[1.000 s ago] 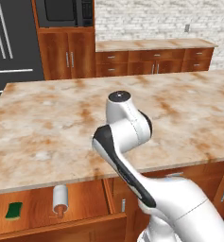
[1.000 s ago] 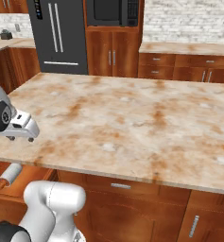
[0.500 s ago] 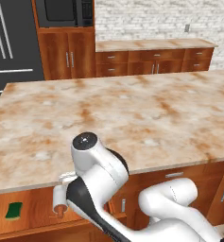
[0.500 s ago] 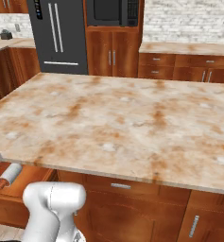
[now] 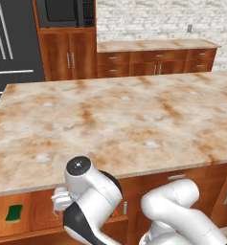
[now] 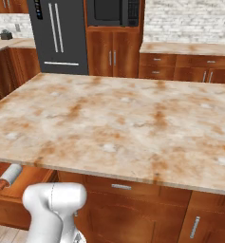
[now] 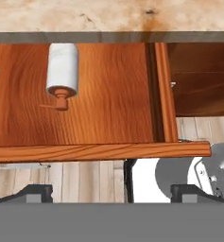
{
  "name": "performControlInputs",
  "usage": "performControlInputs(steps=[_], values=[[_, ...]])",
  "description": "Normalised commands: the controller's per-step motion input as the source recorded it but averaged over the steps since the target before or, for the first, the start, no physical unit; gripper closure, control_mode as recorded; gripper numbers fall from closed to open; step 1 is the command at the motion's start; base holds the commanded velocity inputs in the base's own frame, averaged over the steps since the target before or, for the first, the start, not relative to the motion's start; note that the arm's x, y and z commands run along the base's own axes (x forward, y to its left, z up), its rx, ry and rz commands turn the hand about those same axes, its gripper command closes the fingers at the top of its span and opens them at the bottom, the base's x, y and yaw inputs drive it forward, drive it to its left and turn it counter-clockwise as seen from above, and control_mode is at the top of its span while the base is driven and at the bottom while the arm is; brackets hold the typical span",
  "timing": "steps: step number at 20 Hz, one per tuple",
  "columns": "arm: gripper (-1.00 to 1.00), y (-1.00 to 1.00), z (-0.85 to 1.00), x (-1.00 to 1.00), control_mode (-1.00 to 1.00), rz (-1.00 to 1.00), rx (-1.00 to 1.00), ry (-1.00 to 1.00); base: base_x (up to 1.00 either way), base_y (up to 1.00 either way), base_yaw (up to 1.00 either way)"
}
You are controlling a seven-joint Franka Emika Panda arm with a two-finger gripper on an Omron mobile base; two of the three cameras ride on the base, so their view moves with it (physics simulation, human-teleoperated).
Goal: Restock the sink supplies by placing the sponge and soap dispenser on the counter and next to the sink. Make sure the soap dispenser is upright.
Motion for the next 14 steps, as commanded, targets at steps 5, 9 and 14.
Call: performControlInputs(steps=[5, 9, 14], values=[[-1.0, 0.06, -0.54, 0.55, -1.0, 0.0, 0.1, 0.13, 0.0, 0.0, 0.0], [-1.0, 0.17, -0.71, 0.39, -1.0, 0.01, 0.03, 0.14, 0.0, 0.0, 0.0], [-1.0, 0.41, -0.54, 0.4, -1.0, 0.07, 0.0, 0.19, 0.0, 0.0, 0.0]])
